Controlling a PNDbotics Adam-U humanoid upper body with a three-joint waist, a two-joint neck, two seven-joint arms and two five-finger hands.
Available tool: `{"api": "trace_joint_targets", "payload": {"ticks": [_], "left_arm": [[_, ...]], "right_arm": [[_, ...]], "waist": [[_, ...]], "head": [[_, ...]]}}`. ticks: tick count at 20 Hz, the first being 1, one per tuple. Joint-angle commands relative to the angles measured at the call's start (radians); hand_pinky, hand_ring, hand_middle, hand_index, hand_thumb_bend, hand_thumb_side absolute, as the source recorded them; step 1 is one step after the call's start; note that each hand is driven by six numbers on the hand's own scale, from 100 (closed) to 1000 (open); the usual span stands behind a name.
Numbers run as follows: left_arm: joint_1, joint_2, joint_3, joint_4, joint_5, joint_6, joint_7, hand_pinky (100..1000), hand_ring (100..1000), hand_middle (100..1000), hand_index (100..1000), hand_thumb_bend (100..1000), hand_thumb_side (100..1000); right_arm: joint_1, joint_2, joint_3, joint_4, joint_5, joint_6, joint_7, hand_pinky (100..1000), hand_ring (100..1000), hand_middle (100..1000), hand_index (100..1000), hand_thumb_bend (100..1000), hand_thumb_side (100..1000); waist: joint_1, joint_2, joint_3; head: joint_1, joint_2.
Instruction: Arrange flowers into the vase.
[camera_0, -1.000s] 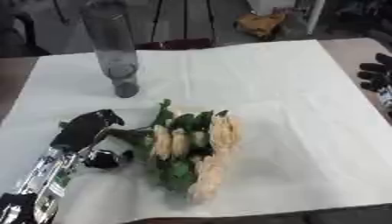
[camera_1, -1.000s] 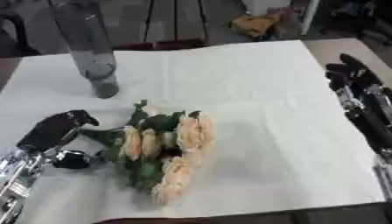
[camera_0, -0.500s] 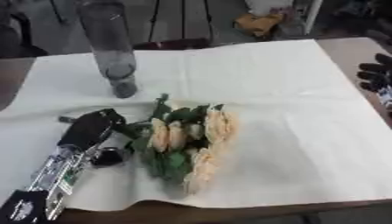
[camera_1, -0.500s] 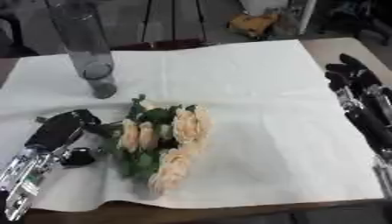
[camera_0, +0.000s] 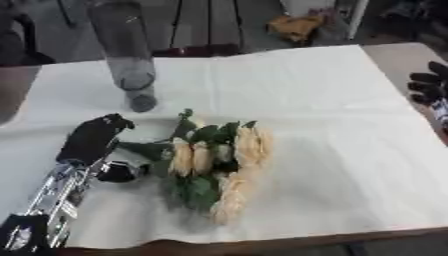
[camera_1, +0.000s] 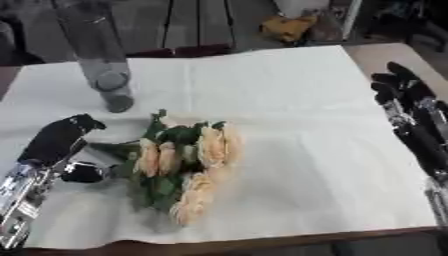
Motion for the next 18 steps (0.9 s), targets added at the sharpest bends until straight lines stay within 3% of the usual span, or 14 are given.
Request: {"api": "trace_joint_targets", "payload": {"ticks": [1,14,15,16,17,18], "left_arm": [[-0.025,0.016,0.011,-0.016,-0.002,0.001,-0.009,736,745,700,795,843,420],[-0.031,0.011,0.005,-0.005,-0.002,-0.008,-0.002,727,737,686,785,786,409],[-0.031,0.011,0.005,-0.005,-0.001,-0.007,0.005,721,733,680,779,731,395],[-0.031,0.01,0.005,-0.005,0.001,-0.006,0.014,721,733,680,779,731,395],[-0.032,0.01,0.006,-0.007,0.003,-0.004,0.023,713,726,671,770,633,365],[-0.032,0.01,0.006,-0.008,0.006,0.0,0.035,711,724,669,768,612,356]], "right_arm": [[-0.009,-0.018,-0.004,-0.01,-0.001,-0.002,0.002,890,887,849,1000,149,691],[-0.011,-0.018,-0.003,-0.009,-0.002,-0.002,0.003,890,887,849,1000,149,691],[-0.011,-0.018,-0.003,-0.009,-0.002,-0.002,0.003,890,886,849,1000,149,691],[-0.011,-0.018,-0.003,-0.009,-0.002,-0.002,0.002,890,886,849,1000,149,691],[-0.011,-0.018,-0.003,-0.008,-0.002,-0.002,0.002,890,886,849,1000,147,692],[-0.011,-0.018,-0.003,-0.008,-0.002,-0.002,0.002,890,886,849,1000,147,692]], "waist": [[-0.007,-0.017,-0.001],[-0.006,-0.016,0.0],[-0.006,-0.016,0.0],[-0.007,-0.016,0.0],[-0.007,-0.015,0.0],[-0.007,-0.015,-0.001]], "head": [[-0.001,-0.006],[-0.002,-0.006],[-0.002,-0.007],[-0.002,-0.007],[-0.003,-0.006],[-0.003,-0.006]]}}
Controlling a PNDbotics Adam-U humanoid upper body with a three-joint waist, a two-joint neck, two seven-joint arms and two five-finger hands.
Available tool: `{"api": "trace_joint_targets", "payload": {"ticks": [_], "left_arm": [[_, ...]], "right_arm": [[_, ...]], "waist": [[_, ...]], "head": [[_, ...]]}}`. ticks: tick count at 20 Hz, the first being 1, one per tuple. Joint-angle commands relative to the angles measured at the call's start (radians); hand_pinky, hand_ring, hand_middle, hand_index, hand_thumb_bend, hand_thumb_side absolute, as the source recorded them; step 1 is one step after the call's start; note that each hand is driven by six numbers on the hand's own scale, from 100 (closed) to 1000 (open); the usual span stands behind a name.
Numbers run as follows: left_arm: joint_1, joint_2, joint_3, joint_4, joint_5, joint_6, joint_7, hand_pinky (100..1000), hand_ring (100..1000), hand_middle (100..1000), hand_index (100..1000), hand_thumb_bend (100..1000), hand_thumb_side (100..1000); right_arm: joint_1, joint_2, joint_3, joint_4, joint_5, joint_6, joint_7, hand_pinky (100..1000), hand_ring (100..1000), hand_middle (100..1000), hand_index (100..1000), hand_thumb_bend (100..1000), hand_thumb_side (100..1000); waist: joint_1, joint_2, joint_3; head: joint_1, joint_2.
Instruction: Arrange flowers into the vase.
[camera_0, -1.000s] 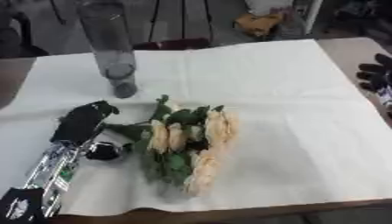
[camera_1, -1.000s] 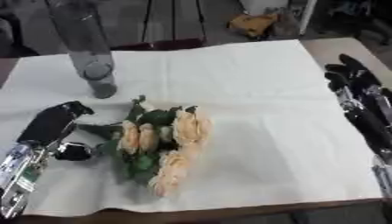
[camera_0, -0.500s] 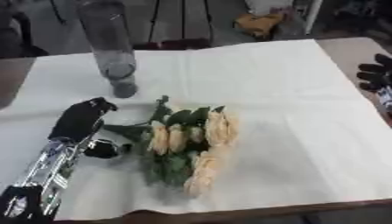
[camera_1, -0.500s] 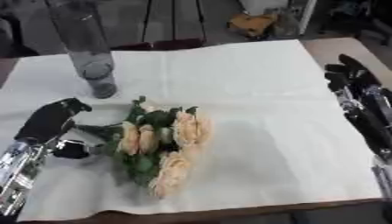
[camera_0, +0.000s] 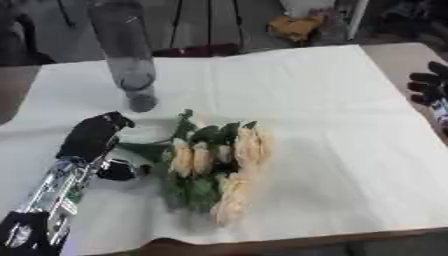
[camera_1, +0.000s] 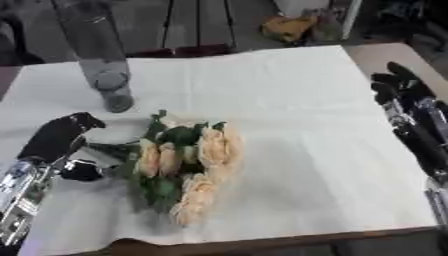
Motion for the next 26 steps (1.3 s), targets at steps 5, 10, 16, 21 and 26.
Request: {"api": "trace_joint_targets", "payload": {"ticks": [5,10,16,21,26], "left_arm": [[-0.02,0.009,0.004,-0.012,0.016,0.017,0.075,702,714,657,758,514,306],[-0.022,0.009,0.0,-0.005,0.017,0.02,0.089,703,714,656,757,502,291],[-0.023,0.008,0.0,-0.001,0.015,0.018,0.087,703,714,656,757,502,291],[-0.037,0.005,-0.017,0.031,-0.002,-0.006,0.046,714,714,651,747,524,300],[-0.063,-0.015,-0.019,0.08,-0.031,-0.024,0.043,710,706,629,729,518,297]], "right_arm": [[-0.012,-0.017,-0.003,-0.008,-0.002,-0.002,0.003,890,886,849,1000,143,694],[-0.013,-0.016,-0.002,-0.008,-0.002,-0.002,0.004,890,886,849,1000,143,693],[-0.012,-0.016,-0.002,-0.008,-0.002,-0.002,0.005,890,886,849,1000,143,693],[-0.013,-0.015,-0.001,-0.008,-0.002,-0.002,0.006,890,886,849,1000,142,694],[-0.014,-0.013,0.001,-0.007,-0.002,-0.003,0.008,890,886,849,1000,142,695]], "waist": [[-0.007,-0.014,0.001],[-0.006,-0.013,0.001],[-0.006,-0.013,0.0],[-0.006,-0.012,-0.005],[-0.008,-0.009,-0.011]], "head": [[-0.004,-0.004],[-0.006,-0.003],[-0.006,-0.002],[-0.005,-0.002],[-0.005,-0.002]]}}
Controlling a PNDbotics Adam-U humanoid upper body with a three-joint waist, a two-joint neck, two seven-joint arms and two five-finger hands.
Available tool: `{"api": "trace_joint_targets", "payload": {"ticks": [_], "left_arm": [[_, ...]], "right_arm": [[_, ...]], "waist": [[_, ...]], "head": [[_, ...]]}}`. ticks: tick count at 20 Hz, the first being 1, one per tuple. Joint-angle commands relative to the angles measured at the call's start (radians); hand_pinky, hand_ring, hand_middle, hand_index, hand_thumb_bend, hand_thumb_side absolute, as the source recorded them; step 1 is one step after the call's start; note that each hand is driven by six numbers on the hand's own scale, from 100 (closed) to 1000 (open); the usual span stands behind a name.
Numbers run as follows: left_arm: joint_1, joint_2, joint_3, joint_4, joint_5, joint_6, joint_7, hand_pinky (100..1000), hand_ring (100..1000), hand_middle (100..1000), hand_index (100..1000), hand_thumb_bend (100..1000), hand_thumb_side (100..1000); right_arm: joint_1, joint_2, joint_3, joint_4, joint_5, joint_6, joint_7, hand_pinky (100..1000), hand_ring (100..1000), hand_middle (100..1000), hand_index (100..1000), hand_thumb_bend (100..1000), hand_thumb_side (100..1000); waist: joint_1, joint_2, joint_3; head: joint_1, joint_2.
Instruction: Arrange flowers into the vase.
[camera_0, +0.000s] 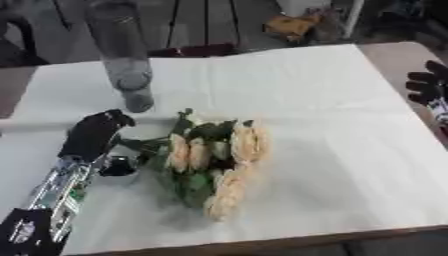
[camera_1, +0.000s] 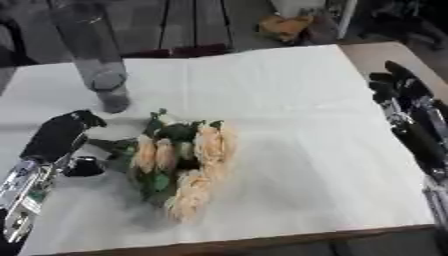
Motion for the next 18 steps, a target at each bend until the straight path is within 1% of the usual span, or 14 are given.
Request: {"api": "trace_joint_targets", "payload": {"ticks": [1,3,5,6,7,11,18], "left_arm": [[-0.032,-0.008,-0.001,0.019,-0.02,-0.008,0.003,707,702,624,724,496,292],[-0.04,-0.018,0.0,0.039,-0.033,-0.007,0.019,703,697,618,718,473,285],[-0.048,-0.029,0.005,0.055,-0.042,-0.002,0.043,693,689,610,709,425,269],[-0.051,-0.034,0.009,0.06,-0.045,0.004,0.057,692,688,609,708,421,267],[-0.052,-0.038,0.011,0.066,-0.047,0.009,0.071,682,680,601,698,397,256],[-0.058,-0.047,0.016,0.083,-0.047,0.022,0.114,682,680,601,698,397,256],[-0.058,-0.048,0.015,0.092,-0.046,0.022,0.127,682,680,601,698,397,256]], "right_arm": [[-0.011,-0.013,-0.002,-0.01,-0.001,-0.002,0.005,890,886,849,1000,142,695],[-0.012,-0.012,-0.001,-0.01,-0.001,-0.003,0.006,890,886,849,1000,143,695],[-0.012,-0.012,-0.001,-0.01,-0.001,-0.003,0.006,890,886,848,1000,143,695],[-0.012,-0.011,-0.001,-0.01,-0.001,-0.003,0.007,890,886,848,1000,143,695],[-0.012,-0.011,-0.001,-0.01,-0.001,-0.003,0.007,890,886,848,1000,143,695],[-0.012,-0.011,0.0,-0.01,-0.001,-0.004,0.008,890,886,848,1000,143,695],[-0.013,-0.011,0.0,-0.009,-0.001,-0.004,0.008,890,886,848,1000,143,695]], "waist": [[-0.009,-0.008,-0.005],[-0.01,-0.007,-0.008],[-0.011,-0.006,-0.01],[-0.011,-0.006,-0.011],[-0.012,-0.005,-0.011],[-0.012,-0.004,-0.013],[-0.012,-0.004,-0.013]], "head": [[0.0,-0.003],[0.0,-0.003],[0.001,-0.003],[0.001,-0.004],[0.001,-0.004],[0.001,-0.005],[0.001,-0.005]]}}
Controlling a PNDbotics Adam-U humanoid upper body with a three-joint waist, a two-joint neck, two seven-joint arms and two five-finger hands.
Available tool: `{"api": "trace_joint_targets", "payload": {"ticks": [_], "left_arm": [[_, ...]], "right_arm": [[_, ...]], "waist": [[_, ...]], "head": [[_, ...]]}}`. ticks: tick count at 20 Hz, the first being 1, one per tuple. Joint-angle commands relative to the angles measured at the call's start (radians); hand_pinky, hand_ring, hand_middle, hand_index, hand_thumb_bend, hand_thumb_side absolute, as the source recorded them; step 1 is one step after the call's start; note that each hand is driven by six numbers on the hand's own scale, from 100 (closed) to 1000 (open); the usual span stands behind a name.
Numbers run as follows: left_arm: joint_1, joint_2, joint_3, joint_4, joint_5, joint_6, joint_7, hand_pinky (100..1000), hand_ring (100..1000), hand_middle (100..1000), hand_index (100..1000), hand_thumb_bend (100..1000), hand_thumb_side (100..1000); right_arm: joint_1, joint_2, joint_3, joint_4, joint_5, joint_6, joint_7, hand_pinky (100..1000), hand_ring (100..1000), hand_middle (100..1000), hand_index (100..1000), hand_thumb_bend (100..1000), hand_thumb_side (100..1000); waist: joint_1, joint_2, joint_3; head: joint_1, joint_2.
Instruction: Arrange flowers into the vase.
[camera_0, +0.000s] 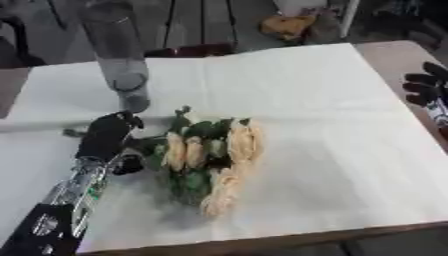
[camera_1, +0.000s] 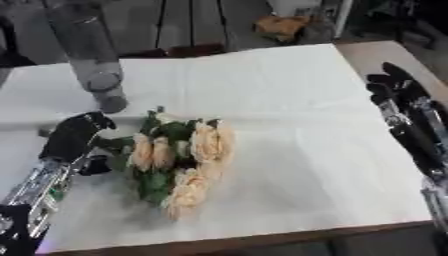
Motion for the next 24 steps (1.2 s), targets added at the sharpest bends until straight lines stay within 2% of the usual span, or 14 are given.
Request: {"api": "trace_joint_targets", "payload": {"ticks": [1,3,6,8,9,11,16,19,20,24], "left_arm": [[-0.021,0.001,0.008,-0.008,-0.001,0.0,0.008,614,615,544,637,451,228],[-0.025,-0.021,0.006,0.008,0.017,-0.013,0.016,601,600,531,624,469,228],[-0.027,-0.032,-0.002,0.037,0.044,-0.043,0.021,556,555,484,567,542,240],[-0.027,-0.035,-0.007,0.049,0.064,-0.07,0.015,533,523,444,515,630,257],[-0.027,-0.036,-0.008,0.054,0.075,-0.085,0.012,511,497,412,481,703,256],[-0.027,-0.037,-0.008,0.059,0.097,-0.114,0.012,485,471,381,449,762,252],[-0.027,-0.041,-0.003,0.069,0.148,-0.158,0.05,392,408,306,375,803,211],[-0.028,-0.042,-0.004,0.079,0.17,-0.165,0.059,371,378,272,350,818,199],[-0.028,-0.043,-0.004,0.081,0.175,-0.166,0.059,356,337,226,312,844,191],[-0.028,-0.043,-0.005,0.074,0.191,-0.163,0.069,317,265,148,251,905,183]], "right_arm": [[-0.012,-0.011,-0.003,-0.012,-0.001,-0.002,0.002,890,886,848,1000,143,695],[-0.015,-0.008,-0.003,-0.012,-0.001,-0.002,0.004,890,886,848,1000,143,695],[-0.016,-0.007,-0.003,-0.011,-0.001,-0.001,0.005,891,886,848,1000,143,695],[-0.016,-0.006,-0.003,-0.011,-0.001,-0.001,0.006,891,886,848,1000,142,695],[-0.016,-0.006,-0.003,-0.011,-0.002,-0.001,0.005,891,886,848,1000,142,695],[-0.017,-0.006,-0.003,-0.011,-0.002,-0.001,0.006,891,886,848,1000,141,696],[-0.017,-0.005,-0.003,-0.011,-0.003,-0.001,0.007,891,886,848,1000,142,695],[-0.017,-0.005,-0.004,-0.01,-0.003,-0.001,0.007,891,886,848,1000,142,696],[-0.017,-0.005,-0.004,-0.01,-0.003,-0.001,0.007,891,886,848,1000,143,696],[-0.018,-0.005,-0.003,-0.01,-0.004,-0.001,0.008,891,886,848,1000,142,696]], "waist": [[-0.012,-0.004,-0.002],[-0.012,0.0,-0.008],[-0.011,0.001,-0.01],[-0.011,0.001,-0.01],[-0.011,0.001,-0.009],[-0.011,0.001,-0.008],[-0.012,0.0,-0.007],[-0.012,-0.001,-0.008],[-0.012,-0.001,-0.007],[-0.011,-0.001,-0.005]], "head": [[0.001,-0.005],[0.001,-0.004],[-0.001,-0.003],[-0.002,-0.002],[-0.003,-0.002],[-0.006,-0.001],[-0.01,-0.001],[-0.011,-0.002],[-0.011,-0.002],[-0.012,-0.002]]}}
